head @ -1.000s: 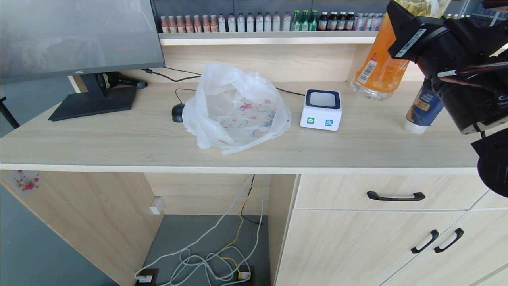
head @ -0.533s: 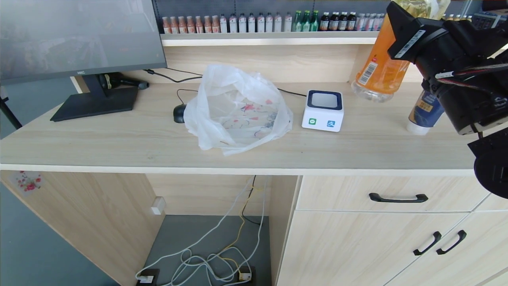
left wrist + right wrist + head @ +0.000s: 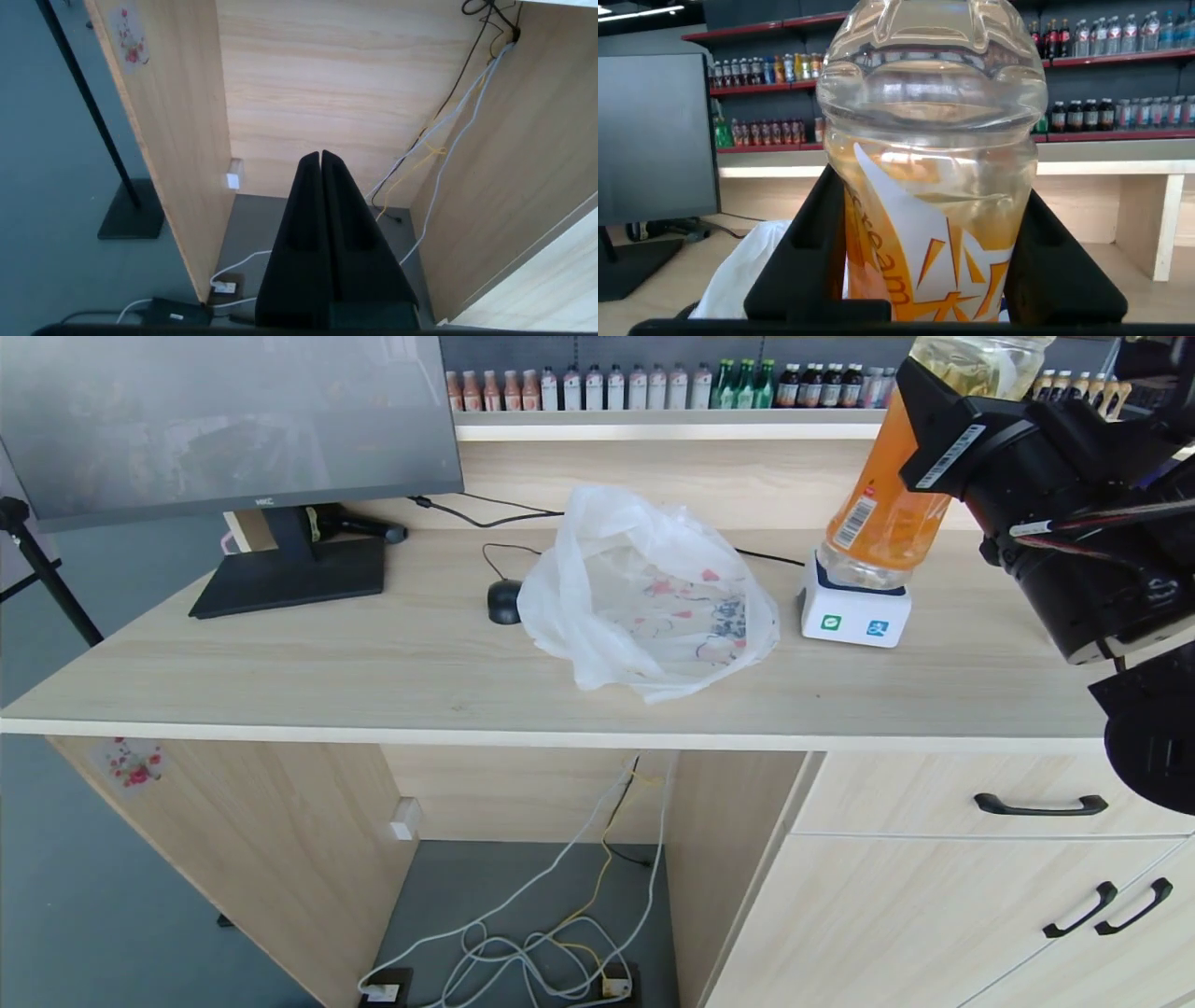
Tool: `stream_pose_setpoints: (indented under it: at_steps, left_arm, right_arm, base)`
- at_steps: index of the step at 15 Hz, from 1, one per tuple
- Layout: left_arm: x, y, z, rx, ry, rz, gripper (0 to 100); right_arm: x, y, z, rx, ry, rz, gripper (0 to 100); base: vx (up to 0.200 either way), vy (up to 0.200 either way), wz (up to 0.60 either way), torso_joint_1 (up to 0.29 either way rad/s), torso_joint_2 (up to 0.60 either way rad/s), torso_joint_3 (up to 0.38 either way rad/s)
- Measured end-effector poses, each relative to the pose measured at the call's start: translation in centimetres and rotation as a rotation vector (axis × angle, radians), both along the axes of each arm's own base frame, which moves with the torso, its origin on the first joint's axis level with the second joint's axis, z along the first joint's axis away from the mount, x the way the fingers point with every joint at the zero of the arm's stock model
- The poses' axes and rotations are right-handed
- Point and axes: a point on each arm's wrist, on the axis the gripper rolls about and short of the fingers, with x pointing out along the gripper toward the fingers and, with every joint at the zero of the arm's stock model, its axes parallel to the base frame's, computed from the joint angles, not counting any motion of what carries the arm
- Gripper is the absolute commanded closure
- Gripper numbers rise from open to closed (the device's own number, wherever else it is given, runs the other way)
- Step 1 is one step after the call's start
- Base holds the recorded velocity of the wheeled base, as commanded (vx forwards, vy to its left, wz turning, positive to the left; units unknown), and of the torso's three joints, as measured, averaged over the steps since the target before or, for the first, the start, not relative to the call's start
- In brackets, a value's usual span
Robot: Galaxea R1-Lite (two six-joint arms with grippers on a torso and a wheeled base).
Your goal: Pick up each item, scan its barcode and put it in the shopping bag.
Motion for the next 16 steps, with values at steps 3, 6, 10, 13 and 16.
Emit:
stream_pose_setpoints:
  at_steps: [3,6,10,13,16]
  left_arm:
    - [0.0,0.0,0.0,0.0,0.0,0.001,100]
    - [0.0,0.0,0.0,0.001,0.0,0.001,100]
    - [0.0,0.0,0.0,0.002,0.0,0.001,100]
    - [0.0,0.0,0.0,0.002,0.0,0.001,100]
    - [0.0,0.0,0.0,0.002,0.0,0.001,100]
  right_arm:
    - [0.06,-0.05,-0.09,-0.001,0.002,-0.003,100]
    - [0.19,0.05,-0.22,-0.004,0.006,0.0,100]
    - [0.31,0.14,-0.32,-0.008,0.008,0.002,100]
    - [0.41,0.28,-0.49,-0.015,0.019,0.009,100]
    - [0.57,0.46,-0.76,-0.016,0.035,0.017,100]
  base:
    - [0.0,0.2,0.0,0.002,0.0,0.001]
    - [0.0,0.133,0.0,0.003,0.0,0.002]
    - [0.0,0.0,0.0,0.0,0.0,0.0]
    - [0.0,0.0,0.0,0.0,0.0,0.0]
    - [0.0,0.0,0.0,0.0,0.0,0.0]
